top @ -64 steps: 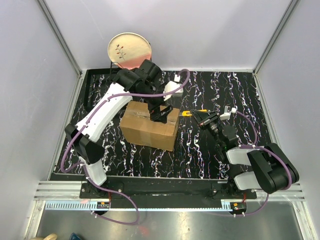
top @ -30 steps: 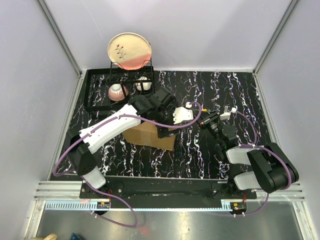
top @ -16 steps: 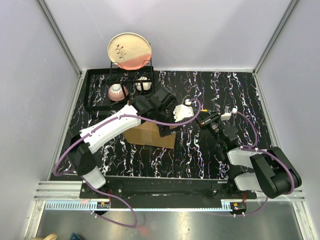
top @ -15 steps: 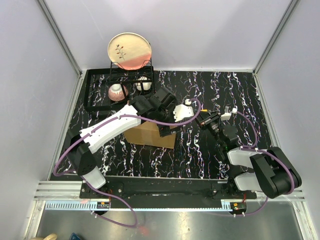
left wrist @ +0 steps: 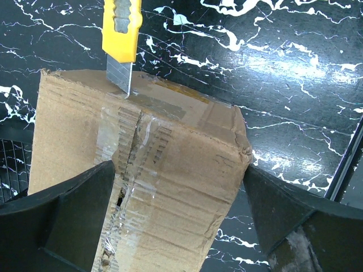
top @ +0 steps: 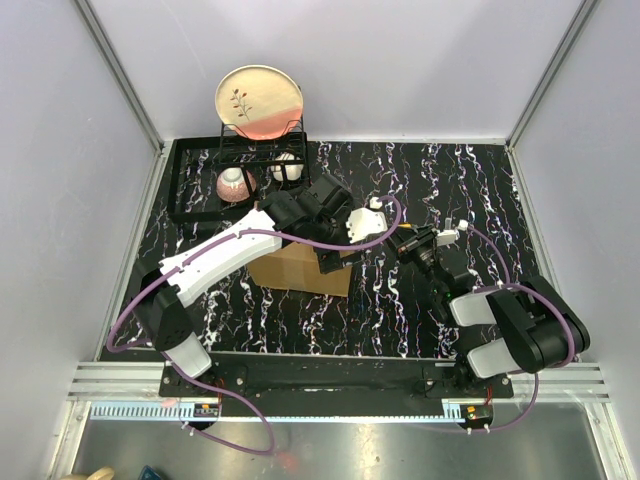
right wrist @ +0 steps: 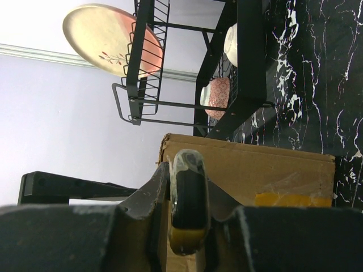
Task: Unpack the express box
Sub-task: Cut the express box at the center of the board.
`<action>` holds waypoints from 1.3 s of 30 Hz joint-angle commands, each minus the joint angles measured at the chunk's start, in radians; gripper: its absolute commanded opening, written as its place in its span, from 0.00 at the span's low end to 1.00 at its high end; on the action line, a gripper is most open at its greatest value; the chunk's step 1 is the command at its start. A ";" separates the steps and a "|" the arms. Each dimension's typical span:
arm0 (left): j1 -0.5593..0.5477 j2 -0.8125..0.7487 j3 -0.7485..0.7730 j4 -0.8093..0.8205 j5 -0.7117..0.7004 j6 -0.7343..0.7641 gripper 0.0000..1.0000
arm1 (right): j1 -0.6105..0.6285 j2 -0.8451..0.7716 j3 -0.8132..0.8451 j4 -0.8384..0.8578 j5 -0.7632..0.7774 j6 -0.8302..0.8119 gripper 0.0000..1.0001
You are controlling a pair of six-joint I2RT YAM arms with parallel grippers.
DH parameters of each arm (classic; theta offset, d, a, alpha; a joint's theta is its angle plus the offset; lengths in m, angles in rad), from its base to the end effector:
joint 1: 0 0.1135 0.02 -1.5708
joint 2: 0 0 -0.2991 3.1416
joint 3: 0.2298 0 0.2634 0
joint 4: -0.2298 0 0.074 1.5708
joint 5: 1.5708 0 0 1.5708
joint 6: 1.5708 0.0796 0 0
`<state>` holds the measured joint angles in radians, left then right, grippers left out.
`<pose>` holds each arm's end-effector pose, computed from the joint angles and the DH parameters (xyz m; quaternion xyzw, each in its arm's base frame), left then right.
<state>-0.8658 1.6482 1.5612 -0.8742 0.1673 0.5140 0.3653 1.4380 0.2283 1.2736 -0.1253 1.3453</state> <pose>0.2434 -0.3065 0.3242 0.6243 0.7172 -0.1308 0.2805 0.2578 0.1092 0.2010 0.2811 0.6240 0.5775 0.4452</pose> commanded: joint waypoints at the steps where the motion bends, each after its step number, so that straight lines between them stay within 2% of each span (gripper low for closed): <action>1: 0.001 -0.027 -0.003 0.018 -0.026 -0.022 0.99 | -0.003 0.016 0.009 0.096 -0.010 0.017 0.00; 17: -0.001 -0.024 -0.003 0.021 -0.023 -0.034 0.99 | -0.006 -0.057 0.031 0.014 0.003 0.006 0.00; 39: -0.002 -0.030 -0.004 0.024 -0.032 -0.054 0.99 | -0.012 0.006 0.040 0.058 0.007 0.023 0.00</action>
<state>-0.8658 1.6482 1.5604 -0.8734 0.1604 0.4915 0.3611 1.4391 0.2546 1.2900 -0.1234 1.3640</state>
